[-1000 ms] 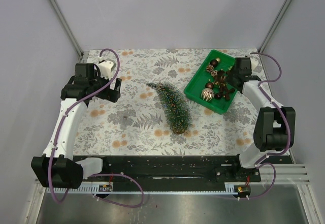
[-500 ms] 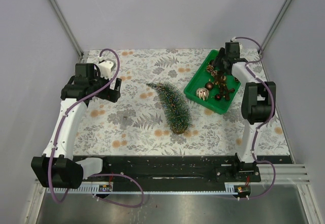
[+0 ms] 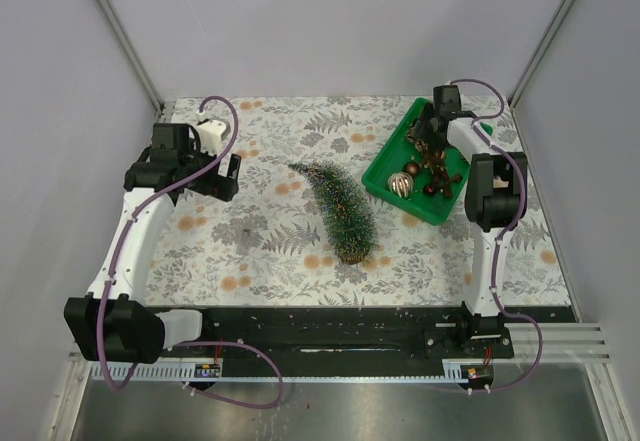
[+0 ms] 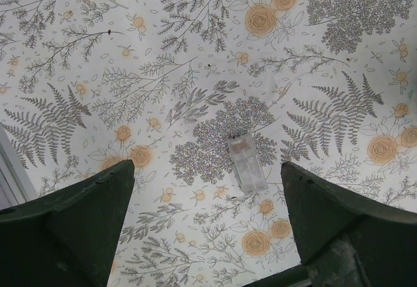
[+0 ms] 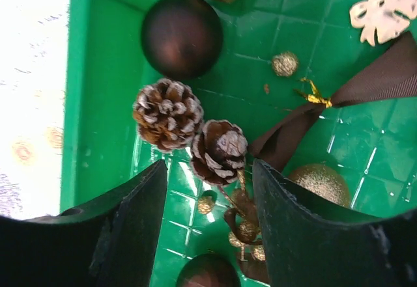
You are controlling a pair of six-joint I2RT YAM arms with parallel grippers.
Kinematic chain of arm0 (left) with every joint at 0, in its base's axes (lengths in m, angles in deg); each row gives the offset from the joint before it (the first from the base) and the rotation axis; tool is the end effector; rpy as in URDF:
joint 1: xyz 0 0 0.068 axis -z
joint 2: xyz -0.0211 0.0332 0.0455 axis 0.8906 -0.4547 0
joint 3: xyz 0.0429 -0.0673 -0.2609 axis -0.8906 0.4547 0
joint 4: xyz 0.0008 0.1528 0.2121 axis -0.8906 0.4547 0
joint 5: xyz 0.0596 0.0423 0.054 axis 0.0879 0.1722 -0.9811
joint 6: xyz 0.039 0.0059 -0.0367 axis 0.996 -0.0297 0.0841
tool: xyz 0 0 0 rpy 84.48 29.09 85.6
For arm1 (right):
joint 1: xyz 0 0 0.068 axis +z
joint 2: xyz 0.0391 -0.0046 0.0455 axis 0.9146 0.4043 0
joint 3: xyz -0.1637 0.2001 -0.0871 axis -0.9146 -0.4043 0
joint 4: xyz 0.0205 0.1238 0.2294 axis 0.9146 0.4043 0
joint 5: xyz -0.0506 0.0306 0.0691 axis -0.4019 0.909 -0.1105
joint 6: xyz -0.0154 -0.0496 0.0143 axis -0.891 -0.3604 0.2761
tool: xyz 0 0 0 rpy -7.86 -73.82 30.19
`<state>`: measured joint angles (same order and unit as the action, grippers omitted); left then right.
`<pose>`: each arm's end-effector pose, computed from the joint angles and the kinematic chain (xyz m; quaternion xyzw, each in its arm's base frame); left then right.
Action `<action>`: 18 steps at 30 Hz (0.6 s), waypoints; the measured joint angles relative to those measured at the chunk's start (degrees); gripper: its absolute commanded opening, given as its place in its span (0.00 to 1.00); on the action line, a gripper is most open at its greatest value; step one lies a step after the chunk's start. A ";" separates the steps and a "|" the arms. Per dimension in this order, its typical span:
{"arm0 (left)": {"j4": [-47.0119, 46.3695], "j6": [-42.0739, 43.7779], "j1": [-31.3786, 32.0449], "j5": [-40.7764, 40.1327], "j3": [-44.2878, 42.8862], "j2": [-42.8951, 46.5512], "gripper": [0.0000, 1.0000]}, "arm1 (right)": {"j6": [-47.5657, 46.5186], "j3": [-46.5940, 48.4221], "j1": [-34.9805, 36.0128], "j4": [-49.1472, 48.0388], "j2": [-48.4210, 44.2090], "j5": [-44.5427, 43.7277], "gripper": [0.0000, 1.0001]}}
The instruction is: Decorate the small christmas tree
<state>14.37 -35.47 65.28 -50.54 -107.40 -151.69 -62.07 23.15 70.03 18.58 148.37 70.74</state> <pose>0.2504 -0.0186 0.3389 0.1842 0.9079 -0.0699 0.3700 0.5075 0.0324 0.1911 0.1693 0.9160 0.0615 0.3584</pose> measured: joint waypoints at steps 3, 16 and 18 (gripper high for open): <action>0.00 0.00 0.00 0.02 0.00 -0.33 0.99 | -0.87 -1.95 0.00 0.22 0.00 -0.74 0.67; -0.04 -0.02 0.00 0.09 0.52 -0.74 0.99 | -3.65 -5.22 0.15 0.37 -0.22 -2.25 0.65; 0.04 -0.02 0.00 0.07 0.96 -0.74 0.99 | -4.20 -4.70 0.13 0.92 -0.22 -2.45 0.64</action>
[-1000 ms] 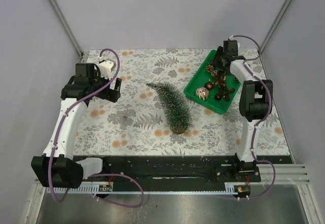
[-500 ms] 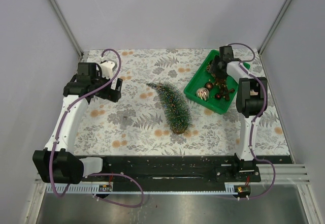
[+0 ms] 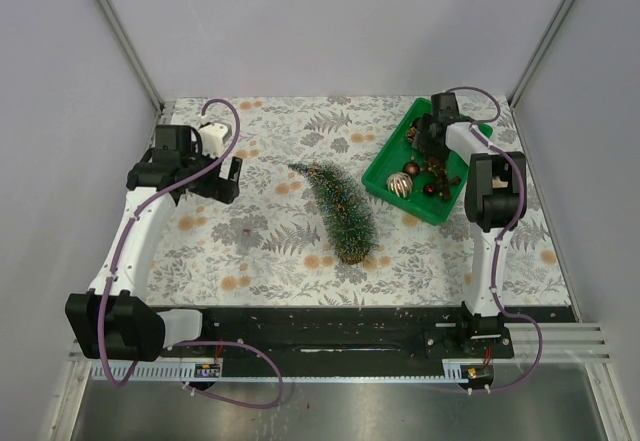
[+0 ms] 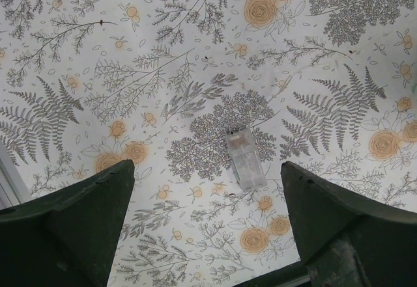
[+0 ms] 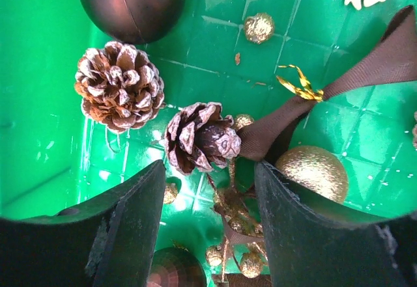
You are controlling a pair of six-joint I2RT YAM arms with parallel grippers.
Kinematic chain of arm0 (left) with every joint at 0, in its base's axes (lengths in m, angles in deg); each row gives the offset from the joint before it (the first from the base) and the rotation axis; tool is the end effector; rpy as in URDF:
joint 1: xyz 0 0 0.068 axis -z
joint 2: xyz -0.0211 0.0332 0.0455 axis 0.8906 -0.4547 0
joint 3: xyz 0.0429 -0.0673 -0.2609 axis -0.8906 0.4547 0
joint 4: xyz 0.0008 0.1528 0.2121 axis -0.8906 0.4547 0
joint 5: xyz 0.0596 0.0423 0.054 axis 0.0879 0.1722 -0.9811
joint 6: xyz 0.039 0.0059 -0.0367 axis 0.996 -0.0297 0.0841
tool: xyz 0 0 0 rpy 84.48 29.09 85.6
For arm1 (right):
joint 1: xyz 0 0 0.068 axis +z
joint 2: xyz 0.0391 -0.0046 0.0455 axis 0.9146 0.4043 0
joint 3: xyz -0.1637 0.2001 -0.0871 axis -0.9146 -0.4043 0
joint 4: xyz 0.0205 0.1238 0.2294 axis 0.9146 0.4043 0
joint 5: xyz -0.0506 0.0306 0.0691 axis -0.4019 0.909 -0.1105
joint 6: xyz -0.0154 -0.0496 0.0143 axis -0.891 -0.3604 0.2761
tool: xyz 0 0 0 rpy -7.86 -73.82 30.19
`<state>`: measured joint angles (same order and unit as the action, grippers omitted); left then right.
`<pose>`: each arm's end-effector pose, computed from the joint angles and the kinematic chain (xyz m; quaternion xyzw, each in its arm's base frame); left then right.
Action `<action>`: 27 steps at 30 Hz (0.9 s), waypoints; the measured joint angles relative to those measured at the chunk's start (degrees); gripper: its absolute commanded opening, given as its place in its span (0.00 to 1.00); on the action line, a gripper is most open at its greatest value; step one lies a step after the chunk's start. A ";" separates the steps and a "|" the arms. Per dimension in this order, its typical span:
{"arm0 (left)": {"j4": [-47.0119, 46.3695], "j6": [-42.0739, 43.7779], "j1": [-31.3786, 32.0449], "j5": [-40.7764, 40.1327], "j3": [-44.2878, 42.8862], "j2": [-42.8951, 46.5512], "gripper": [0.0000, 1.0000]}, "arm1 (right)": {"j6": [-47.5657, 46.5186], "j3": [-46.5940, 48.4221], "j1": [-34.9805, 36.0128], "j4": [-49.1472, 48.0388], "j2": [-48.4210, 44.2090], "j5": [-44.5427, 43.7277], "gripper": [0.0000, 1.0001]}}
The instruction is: Decorate the small christmas tree
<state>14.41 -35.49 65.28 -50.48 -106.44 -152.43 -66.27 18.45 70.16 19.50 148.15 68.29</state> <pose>0.2527 -0.0187 0.3305 0.1833 0.9134 -0.0727 0.3561 0.4944 0.0312 0.1660 0.1421 0.9362 0.0194 0.3209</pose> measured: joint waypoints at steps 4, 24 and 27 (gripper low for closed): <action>-0.22 0.00 0.00 0.02 0.46 0.00 0.99 | -1.20 2.45 0.02 1.38 0.04 -0.92 0.63; -0.50 0.00 0.00 0.00 1.79 0.02 0.99 | -2.08 2.12 0.02 2.47 0.57 -0.85 0.49; -0.52 0.00 0.00 0.00 1.84 0.04 0.99 | -2.10 2.08 0.02 2.38 0.57 -0.85 0.42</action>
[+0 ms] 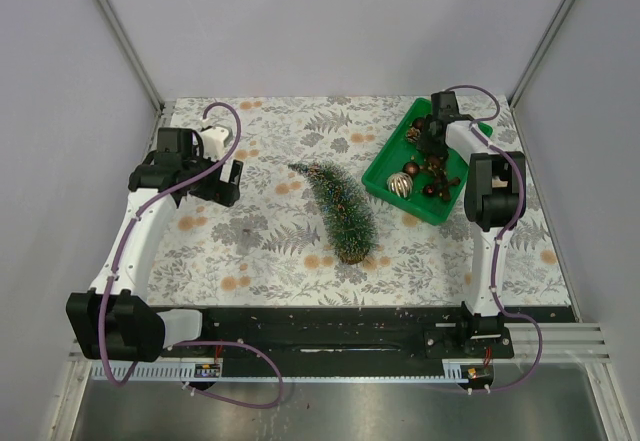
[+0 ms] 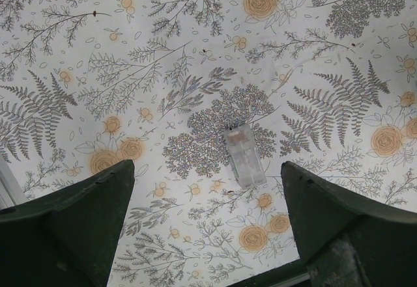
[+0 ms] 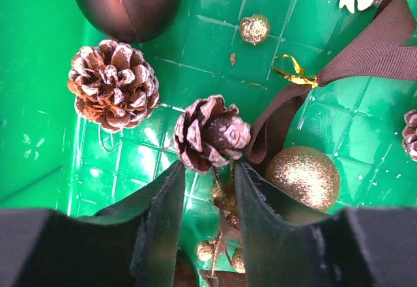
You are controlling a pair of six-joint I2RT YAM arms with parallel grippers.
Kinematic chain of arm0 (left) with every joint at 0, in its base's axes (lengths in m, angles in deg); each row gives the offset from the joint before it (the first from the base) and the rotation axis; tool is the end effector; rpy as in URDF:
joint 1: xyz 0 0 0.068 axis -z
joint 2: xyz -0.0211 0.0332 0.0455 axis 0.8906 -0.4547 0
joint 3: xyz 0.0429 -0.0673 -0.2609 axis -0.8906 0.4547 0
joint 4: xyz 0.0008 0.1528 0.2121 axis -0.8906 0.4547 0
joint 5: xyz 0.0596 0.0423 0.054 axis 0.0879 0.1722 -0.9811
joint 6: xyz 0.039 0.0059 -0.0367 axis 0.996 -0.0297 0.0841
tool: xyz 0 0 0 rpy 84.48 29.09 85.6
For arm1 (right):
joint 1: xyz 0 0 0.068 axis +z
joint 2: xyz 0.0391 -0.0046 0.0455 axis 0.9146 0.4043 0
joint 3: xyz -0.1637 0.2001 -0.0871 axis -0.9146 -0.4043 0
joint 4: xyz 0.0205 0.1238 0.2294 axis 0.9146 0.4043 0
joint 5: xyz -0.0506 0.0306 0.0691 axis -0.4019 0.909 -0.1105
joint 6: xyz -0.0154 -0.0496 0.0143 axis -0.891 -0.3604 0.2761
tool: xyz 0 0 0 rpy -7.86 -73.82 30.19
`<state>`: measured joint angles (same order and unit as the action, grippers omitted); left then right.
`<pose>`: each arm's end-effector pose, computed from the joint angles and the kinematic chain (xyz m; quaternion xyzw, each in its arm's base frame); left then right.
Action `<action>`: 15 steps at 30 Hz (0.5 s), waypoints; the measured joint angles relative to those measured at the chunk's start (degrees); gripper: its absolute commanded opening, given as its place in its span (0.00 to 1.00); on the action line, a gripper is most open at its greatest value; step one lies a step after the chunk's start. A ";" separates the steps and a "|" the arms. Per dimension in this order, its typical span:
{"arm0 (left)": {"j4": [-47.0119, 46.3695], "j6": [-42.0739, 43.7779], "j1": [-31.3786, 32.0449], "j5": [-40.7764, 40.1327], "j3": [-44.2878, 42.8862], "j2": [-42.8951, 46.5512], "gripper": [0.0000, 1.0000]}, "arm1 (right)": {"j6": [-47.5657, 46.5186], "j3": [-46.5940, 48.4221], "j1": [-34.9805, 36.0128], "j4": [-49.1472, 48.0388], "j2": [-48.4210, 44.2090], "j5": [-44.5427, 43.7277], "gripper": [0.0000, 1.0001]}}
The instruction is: Decorate the small christmas tree
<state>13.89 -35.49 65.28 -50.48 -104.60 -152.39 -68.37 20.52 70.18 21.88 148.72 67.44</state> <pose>0.2521 -0.0187 0.3211 0.1827 0.9173 -0.0743 0.3458 0.4967 0.0310 0.1698 0.1270 0.9405 0.0052 0.3152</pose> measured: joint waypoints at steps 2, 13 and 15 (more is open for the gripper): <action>0.00 0.00 0.00 0.00 0.02 0.15 0.99 | 0.00 -0.02 0.00 0.00 0.00 -0.02 0.43; -0.02 -0.04 0.00 0.24 0.04 0.42 0.99 | -0.44 0.85 0.00 0.09 0.17 0.00 0.54; -0.17 -0.04 0.00 0.24 0.39 0.79 0.99 | -0.63 1.68 0.00 0.09 0.37 0.02 0.54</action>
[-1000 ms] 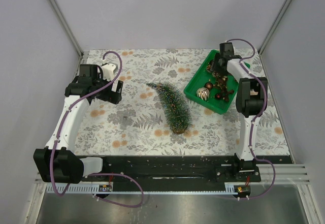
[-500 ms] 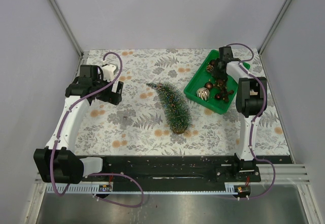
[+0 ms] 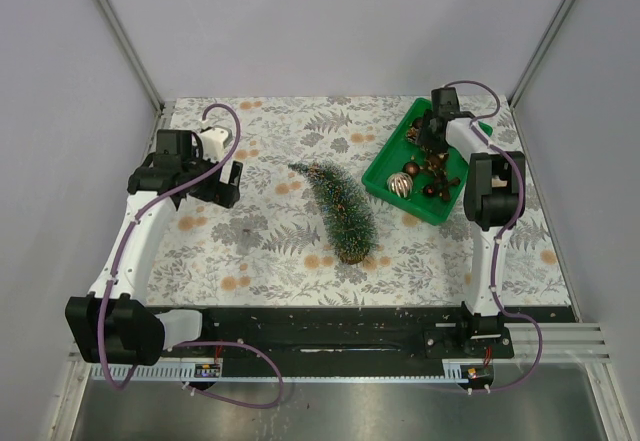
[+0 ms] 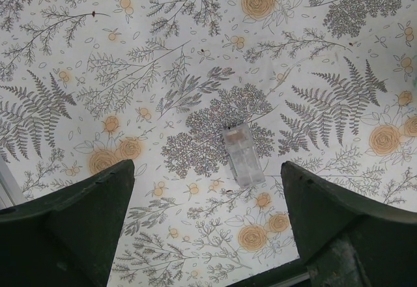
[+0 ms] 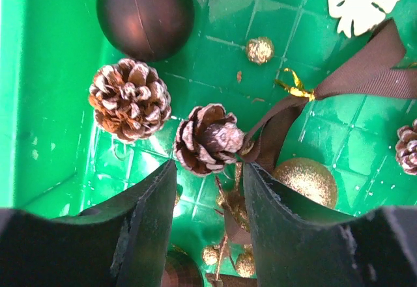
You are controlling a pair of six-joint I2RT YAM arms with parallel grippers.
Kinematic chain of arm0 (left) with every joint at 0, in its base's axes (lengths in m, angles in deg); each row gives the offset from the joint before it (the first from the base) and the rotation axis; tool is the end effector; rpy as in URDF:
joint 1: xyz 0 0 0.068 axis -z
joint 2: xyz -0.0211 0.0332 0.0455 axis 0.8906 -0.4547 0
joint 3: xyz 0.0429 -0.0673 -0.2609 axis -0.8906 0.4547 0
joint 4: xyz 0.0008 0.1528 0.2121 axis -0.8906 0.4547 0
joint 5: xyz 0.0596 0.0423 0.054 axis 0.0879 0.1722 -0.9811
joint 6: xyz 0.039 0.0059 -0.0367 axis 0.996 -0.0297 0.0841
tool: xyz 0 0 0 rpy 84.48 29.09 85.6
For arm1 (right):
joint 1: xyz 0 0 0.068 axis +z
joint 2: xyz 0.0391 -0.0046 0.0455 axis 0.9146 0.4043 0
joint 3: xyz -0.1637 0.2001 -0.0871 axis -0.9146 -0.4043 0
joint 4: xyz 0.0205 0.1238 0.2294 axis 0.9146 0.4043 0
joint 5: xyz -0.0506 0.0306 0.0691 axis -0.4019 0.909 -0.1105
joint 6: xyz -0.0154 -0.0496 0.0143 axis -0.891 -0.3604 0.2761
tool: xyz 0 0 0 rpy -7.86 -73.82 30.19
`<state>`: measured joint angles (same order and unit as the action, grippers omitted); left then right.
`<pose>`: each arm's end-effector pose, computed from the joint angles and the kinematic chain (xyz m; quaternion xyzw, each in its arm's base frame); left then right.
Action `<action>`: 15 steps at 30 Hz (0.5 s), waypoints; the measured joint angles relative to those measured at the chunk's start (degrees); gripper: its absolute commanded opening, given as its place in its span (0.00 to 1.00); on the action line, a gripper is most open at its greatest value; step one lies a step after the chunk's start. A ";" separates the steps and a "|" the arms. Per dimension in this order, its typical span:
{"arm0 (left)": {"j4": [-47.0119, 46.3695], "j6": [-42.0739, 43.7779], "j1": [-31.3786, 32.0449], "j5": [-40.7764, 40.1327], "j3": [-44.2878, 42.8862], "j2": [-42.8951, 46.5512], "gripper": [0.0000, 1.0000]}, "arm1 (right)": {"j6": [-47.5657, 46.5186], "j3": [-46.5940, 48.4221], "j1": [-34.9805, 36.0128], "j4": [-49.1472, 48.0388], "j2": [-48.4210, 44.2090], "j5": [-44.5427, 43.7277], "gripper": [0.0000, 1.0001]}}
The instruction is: Decorate the small christmas tree
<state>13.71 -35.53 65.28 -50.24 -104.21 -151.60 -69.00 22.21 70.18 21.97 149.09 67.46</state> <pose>0.2492 -0.0187 0.3223 0.1833 0.9153 -0.0757 0.3506 0.5012 0.0313 0.1758 0.1219 0.9377 0.0056 0.3252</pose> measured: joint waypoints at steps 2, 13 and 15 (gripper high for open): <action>0.02 0.00 0.00 0.02 0.37 0.44 0.99 | -0.20 0.90 0.00 0.00 0.31 0.00 0.51; -0.07 0.00 0.00 0.20 0.52 0.68 0.99 | -0.46 2.56 0.00 0.52 1.11 0.04 0.31; -0.07 0.00 0.00 0.31 0.52 0.68 0.99 | -0.39 2.56 0.00 0.66 1.16 0.04 0.28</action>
<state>13.64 -35.53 65.28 -49.93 -103.69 -150.93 -69.40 24.76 70.18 22.62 150.25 67.50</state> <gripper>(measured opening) 0.988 0.314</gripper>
